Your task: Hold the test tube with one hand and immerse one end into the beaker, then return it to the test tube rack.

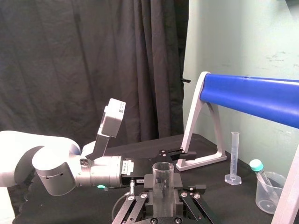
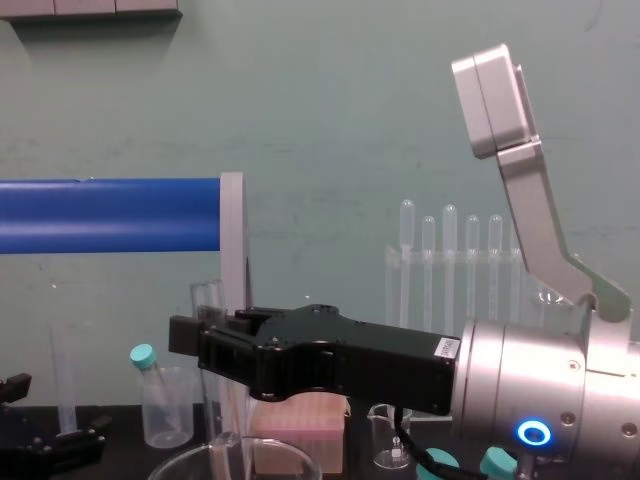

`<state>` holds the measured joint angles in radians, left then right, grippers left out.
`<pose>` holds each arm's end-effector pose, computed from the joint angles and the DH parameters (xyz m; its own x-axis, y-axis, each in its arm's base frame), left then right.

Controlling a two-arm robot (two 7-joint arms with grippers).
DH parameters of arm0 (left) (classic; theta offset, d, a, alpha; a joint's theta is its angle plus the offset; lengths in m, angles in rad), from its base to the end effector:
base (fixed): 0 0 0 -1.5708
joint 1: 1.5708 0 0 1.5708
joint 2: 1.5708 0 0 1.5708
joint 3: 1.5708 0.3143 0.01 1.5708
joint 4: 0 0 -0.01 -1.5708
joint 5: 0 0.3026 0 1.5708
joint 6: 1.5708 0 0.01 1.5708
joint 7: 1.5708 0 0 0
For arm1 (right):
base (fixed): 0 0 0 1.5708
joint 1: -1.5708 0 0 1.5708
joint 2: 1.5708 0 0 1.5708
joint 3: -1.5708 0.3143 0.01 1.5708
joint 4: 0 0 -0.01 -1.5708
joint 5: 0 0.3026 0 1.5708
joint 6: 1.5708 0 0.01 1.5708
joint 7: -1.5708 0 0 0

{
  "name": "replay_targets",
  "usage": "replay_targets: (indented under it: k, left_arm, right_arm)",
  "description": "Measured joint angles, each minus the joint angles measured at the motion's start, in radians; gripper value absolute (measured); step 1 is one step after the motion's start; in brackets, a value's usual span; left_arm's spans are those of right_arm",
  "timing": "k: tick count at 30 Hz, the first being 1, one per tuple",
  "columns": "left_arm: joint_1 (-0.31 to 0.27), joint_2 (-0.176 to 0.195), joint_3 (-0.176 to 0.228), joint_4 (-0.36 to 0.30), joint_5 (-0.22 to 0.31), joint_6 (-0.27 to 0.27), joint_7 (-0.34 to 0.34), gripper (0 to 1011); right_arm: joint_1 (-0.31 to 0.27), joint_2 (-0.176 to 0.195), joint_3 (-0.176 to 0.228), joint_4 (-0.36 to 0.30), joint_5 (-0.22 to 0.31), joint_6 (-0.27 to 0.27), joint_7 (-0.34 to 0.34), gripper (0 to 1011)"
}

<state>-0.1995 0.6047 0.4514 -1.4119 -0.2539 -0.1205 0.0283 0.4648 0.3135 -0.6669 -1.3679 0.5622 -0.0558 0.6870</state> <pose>0.3562 0.0981 -0.3207 0.2923 0.8803 0.3738 -0.9553 0.2873 0.0704 0.4126 0.0655 -0.2715 0.9411 -0.3382 0.0042 0.3369 0.9384 0.0771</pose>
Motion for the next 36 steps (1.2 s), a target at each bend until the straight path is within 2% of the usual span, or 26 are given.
replay_targets:
  k: [36]
  left_arm:
    - [0.0,0.0,0.0,0.0,0.0,0.0,0.0,1000]
  right_arm:
    - [0.0,0.0,0.0,0.0,0.0,0.0,0.0,228]
